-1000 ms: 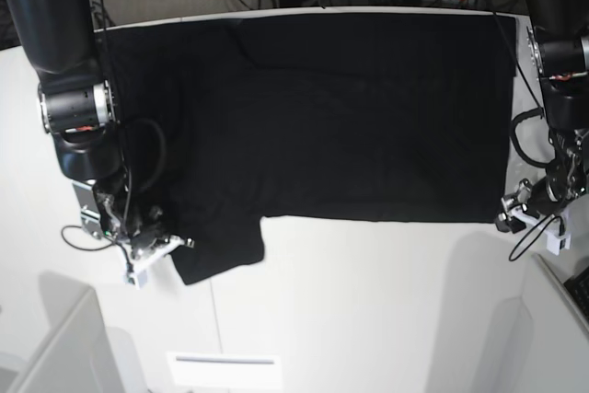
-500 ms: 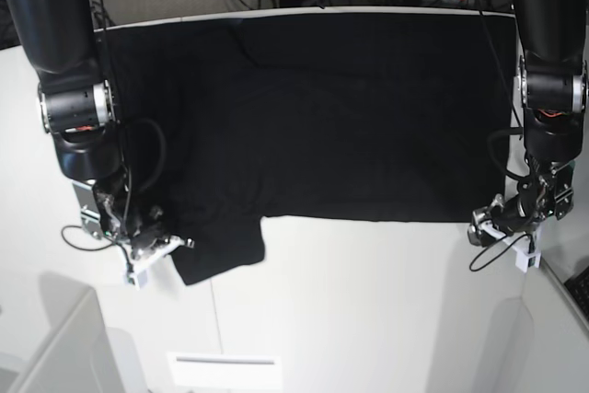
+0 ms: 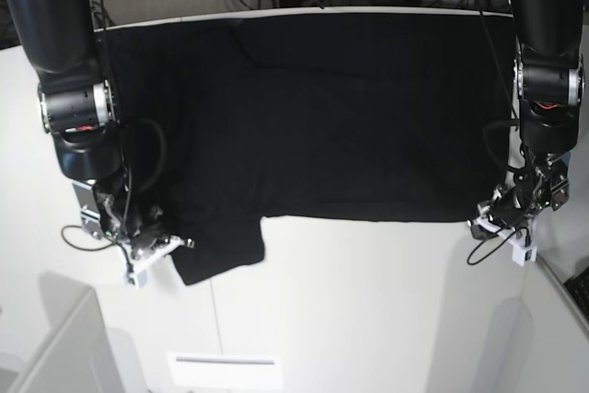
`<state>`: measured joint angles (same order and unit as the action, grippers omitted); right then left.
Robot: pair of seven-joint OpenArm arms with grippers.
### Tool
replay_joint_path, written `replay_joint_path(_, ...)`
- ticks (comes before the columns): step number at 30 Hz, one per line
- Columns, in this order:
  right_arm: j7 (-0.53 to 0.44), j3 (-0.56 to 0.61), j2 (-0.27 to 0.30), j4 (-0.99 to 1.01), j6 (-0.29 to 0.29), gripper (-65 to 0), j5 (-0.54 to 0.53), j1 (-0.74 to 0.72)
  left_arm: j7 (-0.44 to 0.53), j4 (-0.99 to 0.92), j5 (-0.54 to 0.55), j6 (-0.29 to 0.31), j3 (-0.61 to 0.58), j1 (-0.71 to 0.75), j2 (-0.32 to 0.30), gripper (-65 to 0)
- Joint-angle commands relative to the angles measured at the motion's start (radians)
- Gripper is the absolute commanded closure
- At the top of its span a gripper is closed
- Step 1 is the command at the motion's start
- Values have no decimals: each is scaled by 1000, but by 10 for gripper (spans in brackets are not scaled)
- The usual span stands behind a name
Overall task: Fold the T-shirt properly
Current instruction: 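Move the left gripper down the shirt side and grasp the hem corner, then lift both hem corners and fold them up onto the collar edge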
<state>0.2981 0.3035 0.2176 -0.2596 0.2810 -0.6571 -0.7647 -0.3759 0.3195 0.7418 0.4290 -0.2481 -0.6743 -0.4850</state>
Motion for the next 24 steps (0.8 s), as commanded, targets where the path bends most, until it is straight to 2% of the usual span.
replay_joint_path(1,8,1,9,-5,-1,0,4,-31,-68,-3,-24,0,-3,-2,-1,-87)
replay_joint_path(2,8,0,9,-5,-1,0,4,-29,-68,-3,-24,0,-4,0,-1,-20)
replay_joint_path(3,8,0,7,-5,-1,0,4,-29,-68,-3,-24,0,-4,0,-1,0)
replay_joint_path(7,8,-3,6,-20,-1,0,3,-26,-68,0,-24,0,2,0,-4,0)
replay_joint_path(10,8,-5,9,-106,-1,0,3,1,-73,46,-24,0,5,5,-5,0)
replay_joint_path(14,11,-10,42,-221,-2,0,-2,46,-76,163,-17,0,16,55,-8,0)
replay_joint_path(18,13,-85,61,-274,-2,0,1,84,-82,255,-20,0,134,126,-19,0)
replay_joint_path(24,14,-106,82,-289,-2,0,1,101,-182,455,-24,0,247,233,-25,0)
